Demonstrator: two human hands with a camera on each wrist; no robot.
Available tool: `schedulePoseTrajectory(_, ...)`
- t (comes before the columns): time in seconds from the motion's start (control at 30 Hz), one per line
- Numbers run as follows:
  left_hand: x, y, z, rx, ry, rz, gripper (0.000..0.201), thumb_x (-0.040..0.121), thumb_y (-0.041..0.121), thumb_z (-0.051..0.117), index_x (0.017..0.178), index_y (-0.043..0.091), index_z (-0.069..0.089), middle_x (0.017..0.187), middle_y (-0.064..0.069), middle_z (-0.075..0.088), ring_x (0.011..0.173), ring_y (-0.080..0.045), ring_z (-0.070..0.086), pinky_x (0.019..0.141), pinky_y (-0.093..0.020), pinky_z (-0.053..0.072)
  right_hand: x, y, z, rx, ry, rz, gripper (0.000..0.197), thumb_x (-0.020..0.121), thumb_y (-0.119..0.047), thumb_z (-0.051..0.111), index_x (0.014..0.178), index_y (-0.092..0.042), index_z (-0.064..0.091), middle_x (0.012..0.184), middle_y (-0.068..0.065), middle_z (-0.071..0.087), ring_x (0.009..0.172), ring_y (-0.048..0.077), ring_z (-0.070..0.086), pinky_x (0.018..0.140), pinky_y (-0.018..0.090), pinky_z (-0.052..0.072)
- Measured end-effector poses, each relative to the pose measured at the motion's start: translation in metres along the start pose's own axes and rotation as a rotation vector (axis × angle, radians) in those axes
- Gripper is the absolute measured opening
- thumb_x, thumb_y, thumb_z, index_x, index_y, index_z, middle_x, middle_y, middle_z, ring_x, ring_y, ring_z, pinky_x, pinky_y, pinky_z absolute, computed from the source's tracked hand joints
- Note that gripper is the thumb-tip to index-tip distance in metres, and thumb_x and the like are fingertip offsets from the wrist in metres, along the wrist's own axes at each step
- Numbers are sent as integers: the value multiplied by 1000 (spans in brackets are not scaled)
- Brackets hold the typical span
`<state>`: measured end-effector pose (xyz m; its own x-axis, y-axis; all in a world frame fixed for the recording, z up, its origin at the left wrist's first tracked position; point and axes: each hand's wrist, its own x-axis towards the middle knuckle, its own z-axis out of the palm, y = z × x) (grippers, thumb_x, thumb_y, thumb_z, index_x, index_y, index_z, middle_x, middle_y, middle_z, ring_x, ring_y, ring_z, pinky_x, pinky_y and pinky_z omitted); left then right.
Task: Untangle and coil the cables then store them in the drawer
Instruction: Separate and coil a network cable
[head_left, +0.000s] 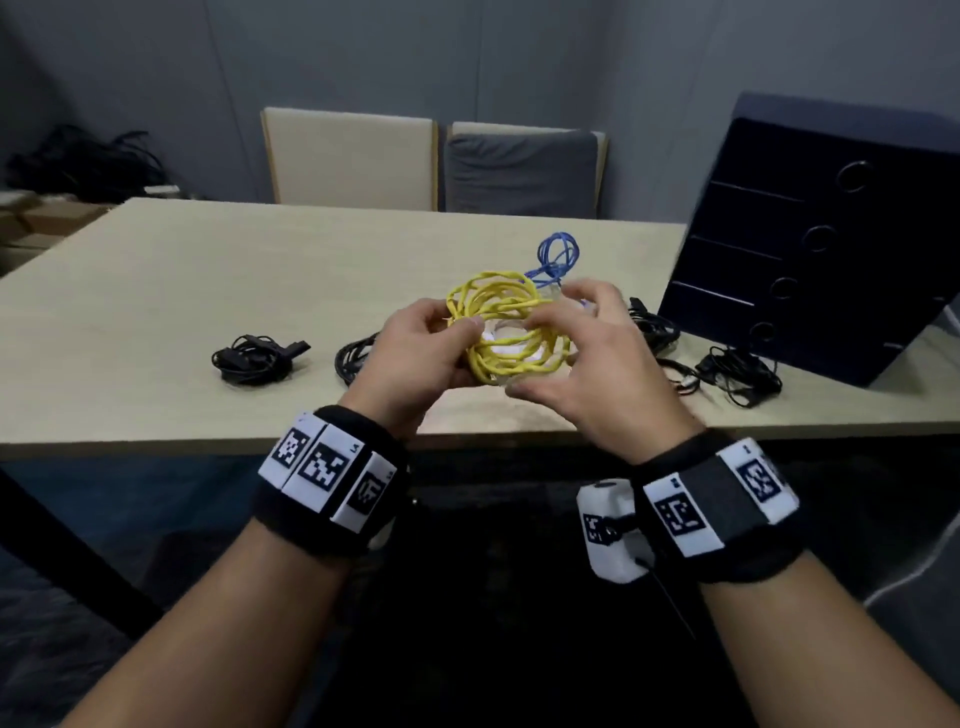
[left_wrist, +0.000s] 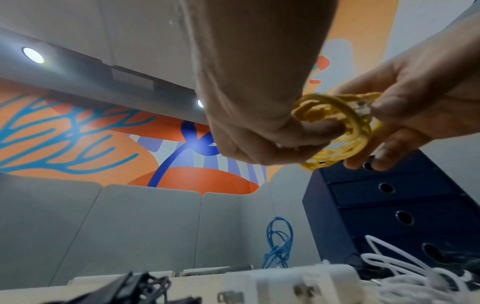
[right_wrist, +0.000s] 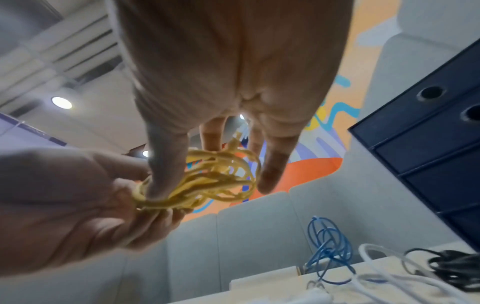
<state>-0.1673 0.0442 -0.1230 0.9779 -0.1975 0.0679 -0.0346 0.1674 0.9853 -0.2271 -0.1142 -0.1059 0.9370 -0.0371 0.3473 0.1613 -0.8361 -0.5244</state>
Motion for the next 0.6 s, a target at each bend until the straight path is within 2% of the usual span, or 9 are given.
schedulePoseTrajectory(0.07, 18, 7, -9, 14, 11, -3, 26, 97, 9, 54, 119, -5, 56, 106, -19, 68, 76, -24, 71, 70, -37, 60, 22, -6, 6, 8, 26, -37, 46, 71, -33, 85, 112, -26, 67, 135, -1, 40, 115, 13, 48, 97, 28, 44)
schedulePoseTrajectory(0.1, 26, 11, -13, 11, 20, -7, 30, 97, 11, 54, 123, -4, 54, 111, -21, 66, 78, -26, 71, 72, -39, 60, 33, -8, 9, 16, 33, -43, 44, 72, -33, 84, 112, -24, 68, 130, -1, 43, 108, 11, 49, 94, 27, 46)
schedulePoseTrajectory(0.2, 51, 23, -29, 16, 83, -46, 46, 96, 20, 57, 136, 1, 42, 120, -15, 57, 74, -25, 69, 74, -38, 59, 71, -13, 16, 1, 22, -25, 45, 73, -33, 83, 114, -23, 68, 118, -2, 47, 100, 8, 47, 91, 22, 42)
schedulePoseTrajectory(0.27, 64, 28, -40, 110, 112, -65, 53, 95, 26, 59, 140, 10, 37, 123, -8, 51, 88, -26, 65, 81, -40, 57, 97, -15, 24, -47, -21, 8, 47, 75, -36, 81, 117, -24, 66, 116, -2, 45, 101, 8, 43, 92, 22, 38)
schedulePoseTrajectory(0.33, 74, 31, -53, 194, 129, -67, 50, 94, 28, 60, 138, 15, 40, 127, -7, 50, 102, -26, 60, 87, -43, 55, 123, -18, 36, -112, -92, 44, 48, 75, -38, 80, 119, -25, 65, 115, 0, 44, 99, 12, 43, 91, 27, 42)
schedulePoseTrajectory(0.37, 77, 32, -58, 223, 132, -67, 46, 94, 27, 60, 136, 17, 42, 128, -7, 50, 104, -25, 58, 88, -43, 53, 135, -19, 43, -148, -137, 61, 48, 76, -39, 79, 119, -25, 64, 112, 1, 42, 97, 14, 43, 88, 29, 43)
schedulePoseTrajectory(0.47, 91, 34, -73, 271, 131, -102, 37, 93, 26, 61, 127, 21, 46, 129, -7, 50, 103, -22, 57, 86, -41, 52, 167, -27, 68, -275, -268, 69, 48, 78, -42, 77, 120, -24, 62, 109, 2, 41, 94, 18, 43, 80, 29, 39)
schedulePoseTrajectory(0.53, 98, 36, -78, 294, 125, -131, 32, 93, 26, 61, 121, 22, 47, 129, -8, 50, 101, -21, 57, 81, -39, 52, 180, -32, 81, -307, -323, 73, 47, 77, -42, 78, 118, -23, 63, 114, 5, 48, 93, 20, 46, 80, 30, 42)
schedulePoseTrajectory(0.6, 104, 39, -82, 317, 123, -155, 34, 93, 25, 61, 123, 20, 48, 129, -9, 50, 98, -21, 56, 76, -36, 52, 192, -36, 93, -320, -368, 94, 45, 77, -42, 78, 115, -21, 65, 115, 5, 56, 92, 21, 50, 79, 30, 45)
